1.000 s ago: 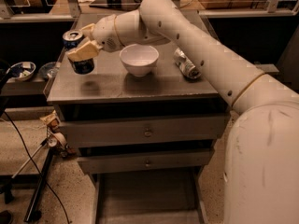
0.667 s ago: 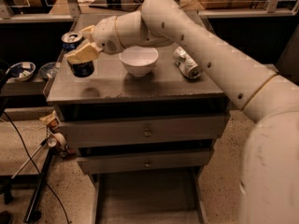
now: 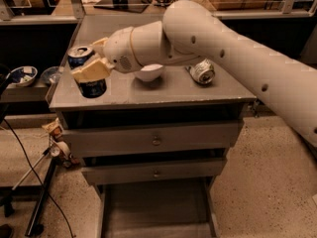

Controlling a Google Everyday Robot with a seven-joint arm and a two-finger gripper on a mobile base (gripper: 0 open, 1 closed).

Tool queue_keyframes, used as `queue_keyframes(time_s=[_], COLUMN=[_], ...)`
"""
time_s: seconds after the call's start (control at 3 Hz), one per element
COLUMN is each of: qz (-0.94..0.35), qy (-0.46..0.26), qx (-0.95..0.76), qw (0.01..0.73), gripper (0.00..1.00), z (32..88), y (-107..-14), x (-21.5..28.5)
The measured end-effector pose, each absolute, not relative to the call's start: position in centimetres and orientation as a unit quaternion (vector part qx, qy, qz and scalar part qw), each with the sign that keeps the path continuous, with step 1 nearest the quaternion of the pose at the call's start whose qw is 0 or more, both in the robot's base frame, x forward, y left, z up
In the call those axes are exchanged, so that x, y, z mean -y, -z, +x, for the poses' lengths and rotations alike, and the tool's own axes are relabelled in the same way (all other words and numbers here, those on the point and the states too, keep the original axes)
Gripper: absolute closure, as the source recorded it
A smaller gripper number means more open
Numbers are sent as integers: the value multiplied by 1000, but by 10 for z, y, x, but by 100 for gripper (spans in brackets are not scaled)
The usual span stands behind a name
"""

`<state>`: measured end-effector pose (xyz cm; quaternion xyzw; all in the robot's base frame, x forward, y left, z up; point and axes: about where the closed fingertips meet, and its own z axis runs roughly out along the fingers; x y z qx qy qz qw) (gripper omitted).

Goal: Place pepsi can into bottom drawer

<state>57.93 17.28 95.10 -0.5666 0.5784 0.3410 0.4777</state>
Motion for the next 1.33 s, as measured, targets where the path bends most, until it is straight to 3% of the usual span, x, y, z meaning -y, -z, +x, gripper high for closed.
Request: queue_keyframes(time_s=[0.67,1.33], qz=[-569,-522], qy=[-340,-315], qx=[-581,-612], qw=[472,503], gripper=[100,100], z=[575,535], y=[-944,-947], x=[-173,-156])
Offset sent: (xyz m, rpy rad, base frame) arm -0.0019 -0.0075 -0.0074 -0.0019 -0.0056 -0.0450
